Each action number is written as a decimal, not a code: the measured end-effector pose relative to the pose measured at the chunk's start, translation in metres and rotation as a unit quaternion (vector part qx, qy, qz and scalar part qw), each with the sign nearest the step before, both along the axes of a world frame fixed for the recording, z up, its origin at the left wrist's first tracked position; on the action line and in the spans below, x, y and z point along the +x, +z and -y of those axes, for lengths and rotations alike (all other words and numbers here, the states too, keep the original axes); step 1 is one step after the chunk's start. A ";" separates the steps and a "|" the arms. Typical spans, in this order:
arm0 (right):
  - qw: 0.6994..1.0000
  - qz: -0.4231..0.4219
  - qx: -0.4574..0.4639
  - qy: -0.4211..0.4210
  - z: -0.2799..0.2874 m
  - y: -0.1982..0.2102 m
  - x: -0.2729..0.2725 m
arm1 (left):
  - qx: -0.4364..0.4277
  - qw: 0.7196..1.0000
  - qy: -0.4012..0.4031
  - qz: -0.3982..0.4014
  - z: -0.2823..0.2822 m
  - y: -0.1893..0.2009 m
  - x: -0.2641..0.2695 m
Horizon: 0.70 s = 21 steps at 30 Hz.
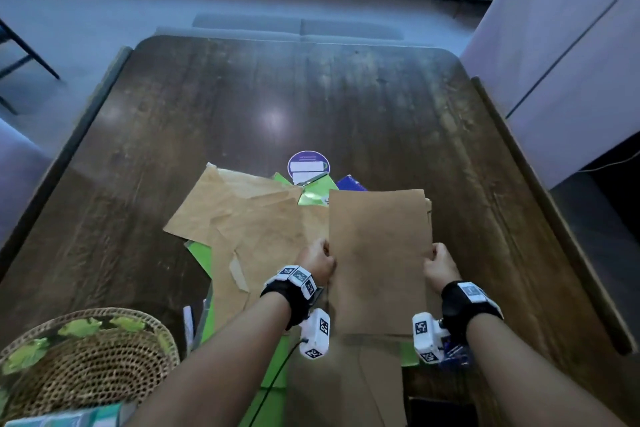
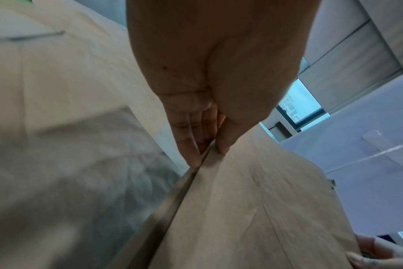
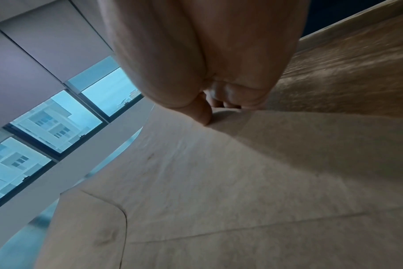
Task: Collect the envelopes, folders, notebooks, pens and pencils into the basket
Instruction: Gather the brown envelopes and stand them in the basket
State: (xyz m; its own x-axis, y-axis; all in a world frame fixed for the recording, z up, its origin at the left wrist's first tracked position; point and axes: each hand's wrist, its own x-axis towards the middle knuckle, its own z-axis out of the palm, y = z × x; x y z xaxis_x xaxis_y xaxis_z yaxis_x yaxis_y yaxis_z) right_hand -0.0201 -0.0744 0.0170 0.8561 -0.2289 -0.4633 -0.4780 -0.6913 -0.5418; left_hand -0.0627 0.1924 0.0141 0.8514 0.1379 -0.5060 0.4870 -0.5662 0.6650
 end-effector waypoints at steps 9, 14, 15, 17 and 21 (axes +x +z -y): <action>0.998 -0.043 -0.022 -0.026 0.068 -0.027 0.004 | -0.018 1.000 0.007 -0.005 0.063 -0.018 -0.004; 0.997 -0.053 -0.025 -0.046 0.077 -0.033 0.012 | 0.050 0.999 -0.015 0.007 0.046 -0.023 -0.010; 0.997 -0.052 -0.025 -0.050 0.077 -0.033 0.013 | 0.085 0.995 -0.042 0.012 0.041 -0.022 -0.012; 0.996 -0.053 -0.029 -0.059 0.076 -0.034 0.015 | 0.177 0.978 -0.110 0.015 0.034 -0.022 -0.017; 0.995 -0.068 -0.027 -0.070 0.069 -0.036 0.015 | 0.247 0.958 -0.144 -0.001 0.028 -0.021 -0.026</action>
State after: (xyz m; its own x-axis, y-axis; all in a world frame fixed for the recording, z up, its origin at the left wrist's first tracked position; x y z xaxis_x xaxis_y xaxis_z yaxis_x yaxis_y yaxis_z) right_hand -0.0046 -0.1429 -0.0187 0.7450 -0.3688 -0.5559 -0.6372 -0.6399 -0.4295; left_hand -0.0885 0.1647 -0.0066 0.8890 0.1215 -0.4415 0.2650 -0.9228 0.2797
